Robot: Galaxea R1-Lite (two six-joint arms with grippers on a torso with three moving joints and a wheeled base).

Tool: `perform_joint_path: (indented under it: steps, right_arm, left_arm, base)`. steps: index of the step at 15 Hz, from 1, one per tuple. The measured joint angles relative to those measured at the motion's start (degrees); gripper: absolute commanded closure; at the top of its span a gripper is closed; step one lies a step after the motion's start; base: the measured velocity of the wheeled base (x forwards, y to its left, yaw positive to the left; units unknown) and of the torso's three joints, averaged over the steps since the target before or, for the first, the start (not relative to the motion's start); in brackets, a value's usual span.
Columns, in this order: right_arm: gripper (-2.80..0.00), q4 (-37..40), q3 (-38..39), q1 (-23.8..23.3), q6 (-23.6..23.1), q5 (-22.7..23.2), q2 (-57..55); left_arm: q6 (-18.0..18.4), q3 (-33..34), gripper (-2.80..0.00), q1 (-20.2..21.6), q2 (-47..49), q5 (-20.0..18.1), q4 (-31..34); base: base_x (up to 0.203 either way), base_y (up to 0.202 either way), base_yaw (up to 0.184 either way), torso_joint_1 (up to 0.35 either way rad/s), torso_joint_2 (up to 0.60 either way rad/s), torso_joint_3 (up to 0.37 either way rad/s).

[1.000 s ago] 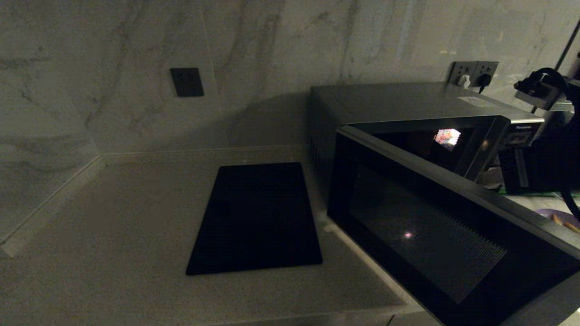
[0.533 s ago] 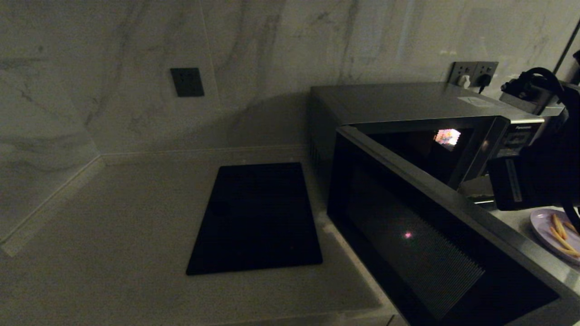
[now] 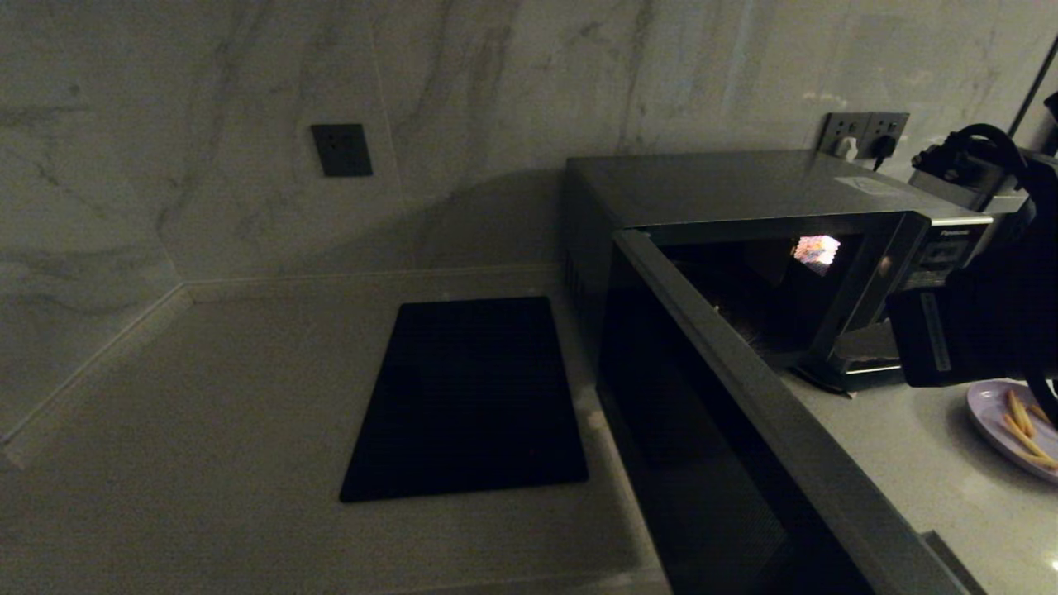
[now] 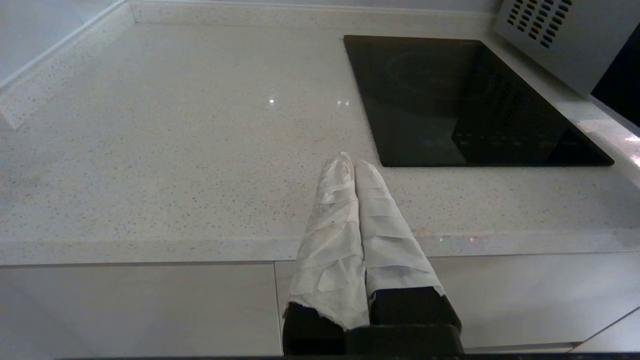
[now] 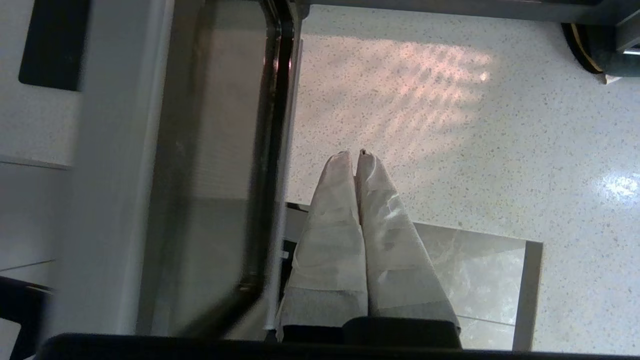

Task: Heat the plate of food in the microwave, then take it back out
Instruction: Open the microwave oven, then put the plate in the microwave oven

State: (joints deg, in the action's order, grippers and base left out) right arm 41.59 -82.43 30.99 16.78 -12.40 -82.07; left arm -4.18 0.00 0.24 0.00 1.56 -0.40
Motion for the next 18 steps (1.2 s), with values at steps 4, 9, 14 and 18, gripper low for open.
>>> perform_joint_path:
  steps: [4, 9, 14, 18]
  right_arm:
    - [0.0, 0.01, -0.11, 1.04, 0.69, 0.0, -0.21]
    - [0.0, -0.04, -0.26, 2.85, 0.78, -0.01, -0.76]
    - [0.0, -0.01, -0.97, 3.16, 1.5, -0.24, -1.45]
    - [0.0, 3.09, -4.61, 2.08, 5.11, -0.41, -1.78]
  left_arm:
    - [0.0, 0.0, 0.0, 0.0, 0.0, 0.0, -0.01]
    - [0.0, 0.0, 0.0, 0.0, 0.0, 0.01, 0.0]
    - [0.0, 0.0, 0.0, 0.0, 0.0, 0.0, -0.01]
    - [-0.02, 0.0, 0.0, 0.0, 0.0, 0.0, -0.01]
  base:
    - [0.0, 0.0, 0.0, 0.0, 0.0, 0.0]
    - [0.0, 0.0, 0.0, 0.0, 0.0, 0.0]
    - [0.0, 0.0, 0.0, 0.0, 0.0, 0.0]
    - [0.0, 0.0, 0.0, 0.0, 0.0, 0.0]
